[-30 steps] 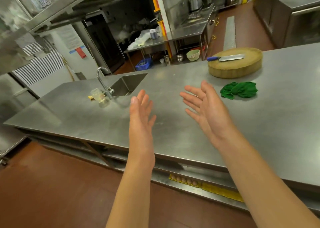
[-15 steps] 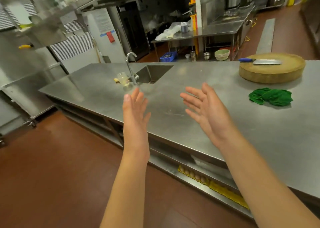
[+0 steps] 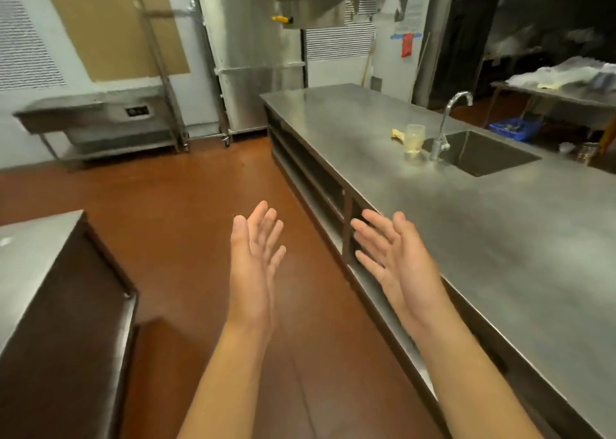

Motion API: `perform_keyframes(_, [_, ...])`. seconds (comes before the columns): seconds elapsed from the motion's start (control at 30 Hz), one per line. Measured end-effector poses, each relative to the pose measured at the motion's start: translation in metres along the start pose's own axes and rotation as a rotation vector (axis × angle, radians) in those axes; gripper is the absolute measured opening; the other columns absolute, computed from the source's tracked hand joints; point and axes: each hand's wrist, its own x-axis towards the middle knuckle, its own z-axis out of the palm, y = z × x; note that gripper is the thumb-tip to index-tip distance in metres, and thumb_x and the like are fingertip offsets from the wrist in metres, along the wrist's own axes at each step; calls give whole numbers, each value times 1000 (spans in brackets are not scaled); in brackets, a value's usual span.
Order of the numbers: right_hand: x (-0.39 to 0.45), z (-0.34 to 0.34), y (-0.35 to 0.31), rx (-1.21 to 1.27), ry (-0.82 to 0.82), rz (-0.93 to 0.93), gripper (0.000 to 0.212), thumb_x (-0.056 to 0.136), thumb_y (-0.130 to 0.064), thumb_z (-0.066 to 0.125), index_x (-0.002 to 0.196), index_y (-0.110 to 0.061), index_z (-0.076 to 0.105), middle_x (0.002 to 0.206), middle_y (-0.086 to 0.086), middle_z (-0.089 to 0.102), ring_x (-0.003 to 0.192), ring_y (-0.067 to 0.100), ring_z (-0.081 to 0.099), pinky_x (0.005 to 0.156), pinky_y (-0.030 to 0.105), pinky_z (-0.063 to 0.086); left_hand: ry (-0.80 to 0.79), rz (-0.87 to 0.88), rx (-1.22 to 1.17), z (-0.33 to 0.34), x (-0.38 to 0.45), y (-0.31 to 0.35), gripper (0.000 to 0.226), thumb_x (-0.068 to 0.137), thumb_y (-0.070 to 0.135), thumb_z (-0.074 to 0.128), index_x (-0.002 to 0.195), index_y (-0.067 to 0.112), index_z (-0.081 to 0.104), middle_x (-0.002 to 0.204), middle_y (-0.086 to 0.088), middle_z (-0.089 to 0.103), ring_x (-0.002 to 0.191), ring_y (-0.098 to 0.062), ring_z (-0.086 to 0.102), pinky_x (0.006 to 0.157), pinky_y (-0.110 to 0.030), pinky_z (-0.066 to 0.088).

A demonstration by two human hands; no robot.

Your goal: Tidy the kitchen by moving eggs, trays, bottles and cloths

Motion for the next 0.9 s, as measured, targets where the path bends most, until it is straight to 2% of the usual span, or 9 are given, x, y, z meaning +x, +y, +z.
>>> perform_keyframes(0.13, [33, 85, 24, -14, -156, 31, 50, 101, -56, 29, 135, -31, 56, 131, -11, 65, 128, 7, 54, 115, 41, 37, 126, 27, 38, -78, 27, 16, 64, 101, 62, 15, 150, 31, 42, 151, 11, 49, 134, -3, 50, 119, -43, 33])
perform_keyframes(0.27, [54, 164, 45, -68, -307, 25, 55, 95, -66, 33, 134, -36, 57, 129, -18, 65, 125, 1, 55, 112, 38, 39, 266, 98, 54, -144, 37, 35, 63, 101, 64, 17, 150, 33, 42, 150, 13, 49, 134, -2, 49, 119, -42, 32])
perform_keyframes(0.43, [79, 240, 69, -77, -488, 53, 48, 101, -56, 30, 134, -34, 57, 125, -20, 66, 122, -2, 57, 100, 26, 45, 450, 144, 49, -205, 48, 47, 67, 94, 68, 23, 148, 35, 43, 149, 13, 51, 133, -2, 50, 119, -43, 33])
perform_keyframes(0.5, [94, 264, 80, -43, -548, 90, 47, 101, -54, 32, 133, -32, 58, 124, -18, 67, 121, -2, 58, 98, 25, 46, 509, 145, 42, -223, 54, 49, 68, 90, 69, 26, 146, 36, 44, 148, 14, 52, 133, -2, 51, 119, -42, 33])
perform_keyframes(0.6, [125, 296, 97, 27, -644, 155, 49, 99, -53, 34, 133, -28, 58, 128, -11, 67, 124, 3, 57, 104, 33, 45, 580, 166, 74, -245, 71, 47, 66, 96, 69, 26, 149, 33, 43, 148, 13, 52, 133, -1, 51, 119, -43, 32])
perform_keyframes(0.67, [149, 311, 106, 65, -692, 200, 51, 98, -54, 34, 135, -26, 57, 130, -9, 66, 126, 4, 56, 107, 36, 44, 626, 168, 77, -257, 90, 46, 68, 93, 66, 26, 150, 32, 42, 148, 11, 52, 132, -1, 51, 118, -42, 33])
perform_keyframes(0.9, [288, 341, 121, 102, -728, 231, 52, 101, -54, 33, 137, -25, 55, 130, -8, 66, 127, 7, 55, 109, 37, 42, 674, 156, 119, -264, 216, 26, 61, 101, 60, 20, 151, 30, 40, 149, 10, 52, 132, -2, 51, 117, -41, 35])
